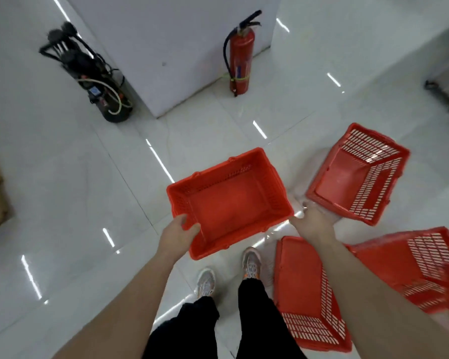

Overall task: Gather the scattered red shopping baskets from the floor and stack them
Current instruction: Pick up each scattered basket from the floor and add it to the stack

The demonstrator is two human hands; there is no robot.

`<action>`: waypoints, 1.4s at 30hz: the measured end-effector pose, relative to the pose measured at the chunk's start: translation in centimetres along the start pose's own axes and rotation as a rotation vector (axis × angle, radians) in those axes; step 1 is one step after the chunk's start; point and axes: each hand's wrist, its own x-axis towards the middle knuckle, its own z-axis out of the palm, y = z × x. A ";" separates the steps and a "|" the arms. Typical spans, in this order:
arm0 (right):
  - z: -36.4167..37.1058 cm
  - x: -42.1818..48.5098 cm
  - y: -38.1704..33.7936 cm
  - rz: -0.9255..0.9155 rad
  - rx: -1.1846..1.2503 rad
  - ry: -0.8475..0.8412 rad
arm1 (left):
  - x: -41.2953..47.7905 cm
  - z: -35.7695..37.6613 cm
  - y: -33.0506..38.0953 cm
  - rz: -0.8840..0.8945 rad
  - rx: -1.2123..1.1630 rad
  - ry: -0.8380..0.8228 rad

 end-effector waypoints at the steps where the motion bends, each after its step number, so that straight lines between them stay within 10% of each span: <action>1: -1.4 -2.3 -0.6 -0.008 -0.002 0.028 | -1.2 -0.7 1.8 0.044 0.017 0.003; 13: -4.6 -31.5 7.0 0.355 0.041 0.275 | -17.0 -1.3 14.2 0.726 0.629 -0.275; 25: 3.6 -57.8 27.6 0.875 0.463 0.450 | -40.9 15.0 12.3 1.256 1.069 -0.607; 42: 14.9 -81.4 55.1 1.140 0.747 0.514 | -71.0 42.6 -1.0 1.471 1.296 -0.790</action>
